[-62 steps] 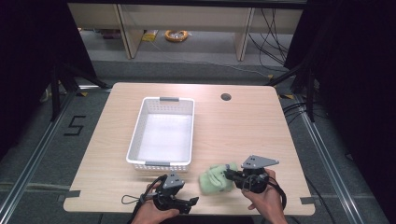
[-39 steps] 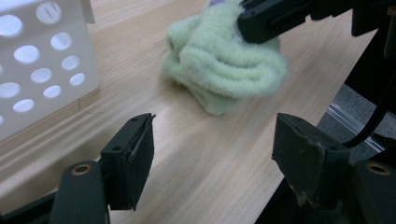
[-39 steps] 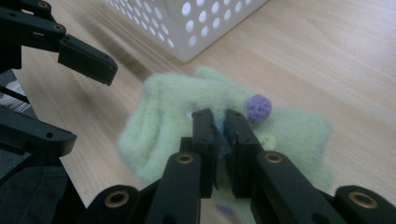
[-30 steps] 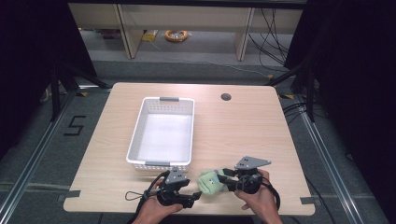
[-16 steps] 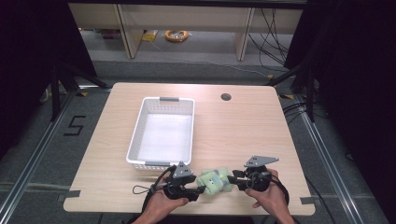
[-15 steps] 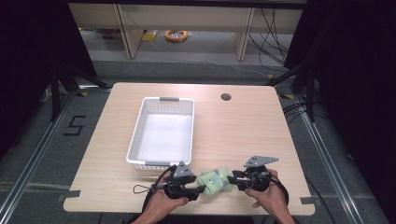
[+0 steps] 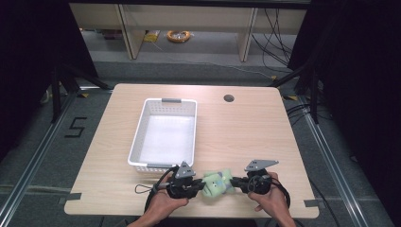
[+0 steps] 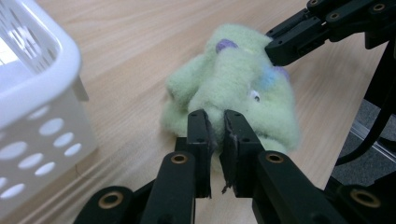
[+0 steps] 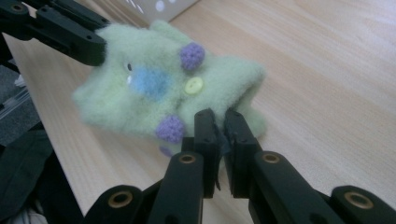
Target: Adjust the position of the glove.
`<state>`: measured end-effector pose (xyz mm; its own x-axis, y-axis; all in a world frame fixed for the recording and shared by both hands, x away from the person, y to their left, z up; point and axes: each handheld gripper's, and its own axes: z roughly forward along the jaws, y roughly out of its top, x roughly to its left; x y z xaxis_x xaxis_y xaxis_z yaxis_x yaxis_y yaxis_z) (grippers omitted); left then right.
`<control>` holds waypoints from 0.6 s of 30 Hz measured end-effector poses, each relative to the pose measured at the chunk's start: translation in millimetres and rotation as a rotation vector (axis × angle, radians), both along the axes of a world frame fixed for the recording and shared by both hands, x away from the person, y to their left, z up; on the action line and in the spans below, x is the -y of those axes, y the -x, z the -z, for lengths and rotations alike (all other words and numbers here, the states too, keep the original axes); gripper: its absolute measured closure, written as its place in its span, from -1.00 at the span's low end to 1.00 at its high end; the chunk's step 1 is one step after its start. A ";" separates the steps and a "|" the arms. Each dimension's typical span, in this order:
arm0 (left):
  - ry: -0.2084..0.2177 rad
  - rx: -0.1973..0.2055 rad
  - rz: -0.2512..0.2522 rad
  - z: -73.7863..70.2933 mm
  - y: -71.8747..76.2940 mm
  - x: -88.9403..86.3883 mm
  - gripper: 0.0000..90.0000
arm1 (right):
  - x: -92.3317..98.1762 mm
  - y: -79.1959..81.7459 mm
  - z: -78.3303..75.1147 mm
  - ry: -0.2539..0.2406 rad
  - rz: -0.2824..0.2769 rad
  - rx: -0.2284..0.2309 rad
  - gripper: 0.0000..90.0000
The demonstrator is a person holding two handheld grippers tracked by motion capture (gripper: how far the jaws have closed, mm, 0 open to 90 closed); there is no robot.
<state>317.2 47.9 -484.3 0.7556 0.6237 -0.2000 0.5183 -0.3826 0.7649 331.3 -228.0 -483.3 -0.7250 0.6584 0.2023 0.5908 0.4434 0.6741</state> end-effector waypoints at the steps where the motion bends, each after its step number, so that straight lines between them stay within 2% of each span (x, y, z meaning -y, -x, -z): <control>1: 0.000 0.000 0.000 0.0 0.0 0.0 0.82 | 0.0 0.0 0.0 0.000 0.000 0.000 0.90; 3: 0.012 0.012 -0.010 -5.1 -0.6 -1.0 0.82 | 0.8 4.5 -6.0 -0.018 0.017 0.000 0.90; 4: 0.037 0.018 -0.023 -9.8 -2.0 -1.9 0.82 | 2.1 8.3 -10.2 -0.033 0.007 0.007 0.90; 6: 0.034 0.022 -0.027 -12.4 -3.5 -3.4 0.82 | 2.3 10.4 -11.6 -0.039 0.005 0.014 0.90; 7: 0.044 0.018 -0.032 -13.2 -4.6 -3.3 0.82 | 1.5 14.6 -13.0 -0.054 0.004 0.008 0.90; 8: 0.039 -0.005 -0.020 -13.2 -7.7 -4.6 0.82 | 0.9 22.0 -13.2 -0.050 0.010 -0.006 0.91; 9: 0.045 -0.009 -0.028 -10.8 -8.5 -3.0 0.82 | 0.9 23.9 -11.4 -0.053 0.003 -0.002 0.91; 10: 0.051 -0.007 -0.037 -8.0 -9.5 -1.2 0.82 | -0.5 28.2 -9.5 -0.061 0.016 -0.024 0.91; 11: 0.028 -0.015 -0.017 -6.3 -10.8 -1.4 0.81 | 0.1 30.3 -8.3 -0.055 0.013 -0.044 0.91; 12: 0.023 -0.023 -0.013 -3.9 -11.5 -0.4 0.81 | 1.9 29.7 -6.1 -0.048 0.007 -0.019 0.91; 13: 0.033 -0.034 -0.019 -1.0 -11.8 1.6 0.81 | 2.5 30.4 -4.4 -0.049 0.006 -0.017 0.91; 15: 0.022 -0.040 -0.011 0.4 -12.7 1.7 0.80 | 3.3 30.1 -3.6 -0.046 0.004 -0.031 0.91; 16: 0.020 -0.040 -0.011 2.2 -13.6 2.7 0.79 | 5.1 28.6 -1.6 -0.026 0.023 -0.025 0.91; 18: 0.019 -0.049 -0.027 4.9 -13.9 4.1 0.78 | 6.4 26.1 1.2 -0.017 0.032 -0.021 0.90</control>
